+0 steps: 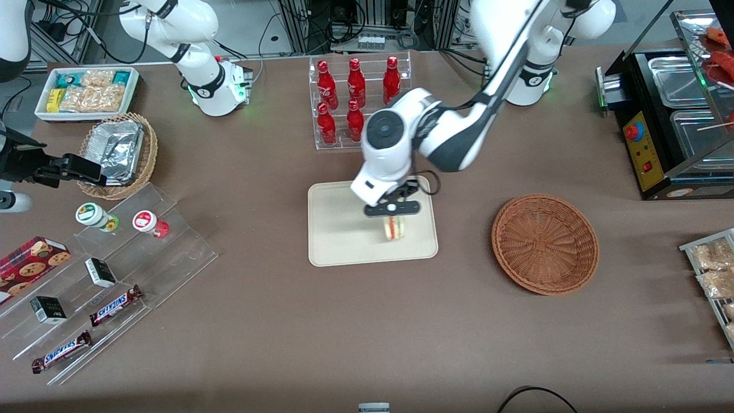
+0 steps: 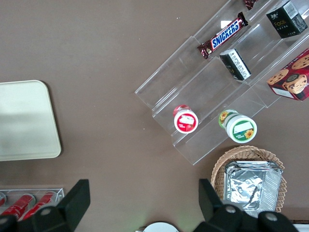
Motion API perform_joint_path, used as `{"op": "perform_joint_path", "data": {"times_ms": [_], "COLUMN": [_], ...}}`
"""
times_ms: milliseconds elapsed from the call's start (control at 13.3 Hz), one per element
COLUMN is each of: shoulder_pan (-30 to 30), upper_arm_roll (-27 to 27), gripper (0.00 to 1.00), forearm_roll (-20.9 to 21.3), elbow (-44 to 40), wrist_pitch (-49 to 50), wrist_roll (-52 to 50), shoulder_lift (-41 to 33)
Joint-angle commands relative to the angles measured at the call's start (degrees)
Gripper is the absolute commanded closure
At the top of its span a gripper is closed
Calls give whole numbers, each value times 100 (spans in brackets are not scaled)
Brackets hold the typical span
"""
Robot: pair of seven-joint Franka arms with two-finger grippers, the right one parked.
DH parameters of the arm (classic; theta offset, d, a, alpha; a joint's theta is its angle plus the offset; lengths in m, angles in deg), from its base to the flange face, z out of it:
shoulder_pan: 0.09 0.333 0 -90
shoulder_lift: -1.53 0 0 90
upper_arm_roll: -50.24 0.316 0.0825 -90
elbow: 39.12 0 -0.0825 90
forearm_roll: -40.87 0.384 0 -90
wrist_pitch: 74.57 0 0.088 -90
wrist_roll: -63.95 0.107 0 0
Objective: Place sandwich from basket to tray
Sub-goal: 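Lift the sandwich and carry it over the beige tray, then lower the sandwich onto the tray and open the left gripper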
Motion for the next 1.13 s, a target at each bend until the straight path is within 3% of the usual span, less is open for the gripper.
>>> {"op": "perform_joint_path", "data": {"times_ms": [0, 527, 602, 677, 828, 1054], "shoulder_pan": [-329, -645, -646, -646, -637, -584], "upper_arm_roll": [96, 105, 105, 105, 105, 140], "gripper": [100, 100, 95, 79, 0, 0], "forearm_roll": [26, 52, 52, 52, 52, 35], "elbow": [-301, -203, -195, -203, -212, -282], "wrist_pitch": [-391, -877, -877, -869, -842, -449], "wrist_roll": [-324, -615, -615, -615, -563, -589], "shoulder_lift": [396, 871, 880, 880, 862, 600]}}
